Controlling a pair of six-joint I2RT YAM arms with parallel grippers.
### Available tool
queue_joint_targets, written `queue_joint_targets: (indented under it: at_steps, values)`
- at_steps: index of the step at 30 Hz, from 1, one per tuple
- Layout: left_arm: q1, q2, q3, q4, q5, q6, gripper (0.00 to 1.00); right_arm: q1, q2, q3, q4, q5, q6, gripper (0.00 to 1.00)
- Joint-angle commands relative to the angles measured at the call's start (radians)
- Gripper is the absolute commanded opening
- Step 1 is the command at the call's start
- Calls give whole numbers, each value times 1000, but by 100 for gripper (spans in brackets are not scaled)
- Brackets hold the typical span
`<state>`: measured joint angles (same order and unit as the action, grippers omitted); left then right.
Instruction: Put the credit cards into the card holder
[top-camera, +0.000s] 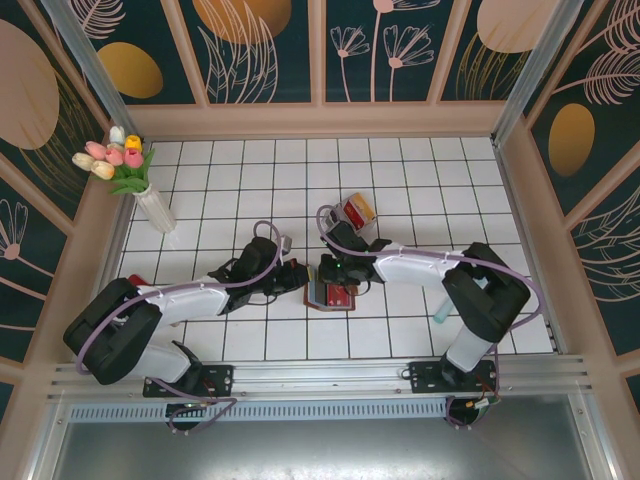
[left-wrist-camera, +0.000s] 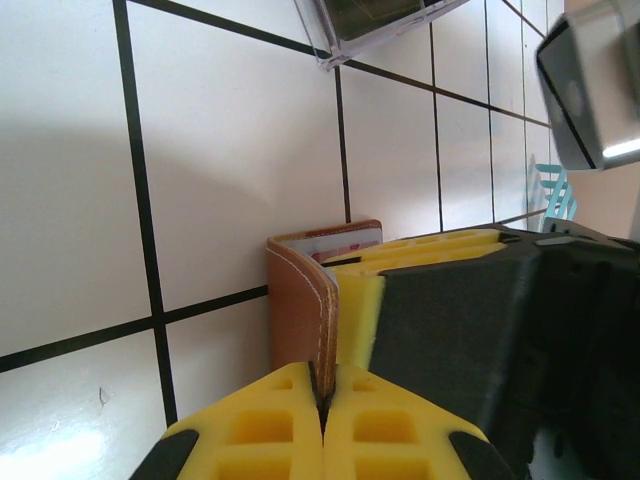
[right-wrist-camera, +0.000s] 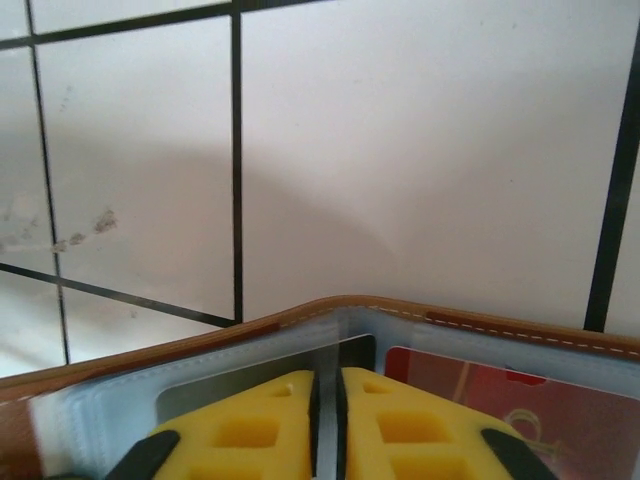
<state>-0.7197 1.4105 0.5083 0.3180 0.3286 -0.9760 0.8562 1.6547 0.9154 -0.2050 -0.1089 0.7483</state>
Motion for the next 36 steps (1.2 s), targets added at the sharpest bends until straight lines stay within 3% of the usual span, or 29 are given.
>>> queue_joint_targets:
  at_steps: [1,4,7,9,27,36]
  values:
    - [3,-23,-14,68,-10,-28,0,-5,-80,-18,34,4,12,24]
    - [2,-27,-19,91,-11,-43,0,0,-110,-23,48,-13,24,33]
    - [2,-39,-27,106,-23,-65,5,4,-121,-27,57,-45,30,35]
    - [3,-51,-39,121,-33,-81,10,7,-119,-31,54,-51,38,36]
    - [9,-83,-82,181,3,-87,20,-18,-103,-72,138,-144,74,42]
    - [14,-94,-91,201,7,-93,6,-24,-89,-91,178,-197,85,43]
